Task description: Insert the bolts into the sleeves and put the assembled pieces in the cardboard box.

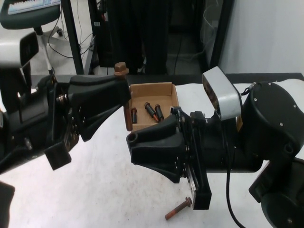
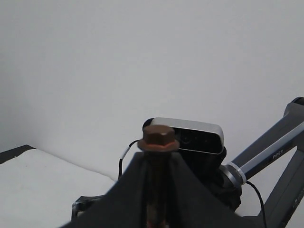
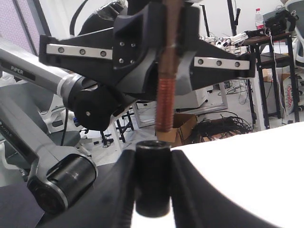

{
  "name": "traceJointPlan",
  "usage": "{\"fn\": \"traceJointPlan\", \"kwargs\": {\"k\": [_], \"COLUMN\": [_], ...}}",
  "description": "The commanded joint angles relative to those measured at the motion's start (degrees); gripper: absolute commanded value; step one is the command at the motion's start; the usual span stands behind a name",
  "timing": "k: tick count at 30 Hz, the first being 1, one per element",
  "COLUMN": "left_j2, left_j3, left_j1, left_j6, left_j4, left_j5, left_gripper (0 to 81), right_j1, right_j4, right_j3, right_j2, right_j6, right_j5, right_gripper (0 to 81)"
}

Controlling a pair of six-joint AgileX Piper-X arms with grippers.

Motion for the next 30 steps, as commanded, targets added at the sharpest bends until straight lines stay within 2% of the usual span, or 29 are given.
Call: {"fn": "traceJointPlan", "kwargs": {"k": [1,30], "left_j2": [-0.2,-0.2], "left_j3": [-0.2,-0.2], "left_j1": [0.1,0.1], "left_j6": [-0.1,-1.7], "left_j4": [-0.7,-0.7], "left_j5": [-0.3,2.1], "left_gripper": [0.2,0.2], "right_j1": [-0.1,-0.1], "right_j4": [-0.8,-0.8], "right_j3": [-0.4,-0.5], "right_j2": [-0.6,-0.6], "right_j6": [0.1,0.1], "right_j5": [-0.4,3.5], "right_gripper": [0.8,0.8]}}
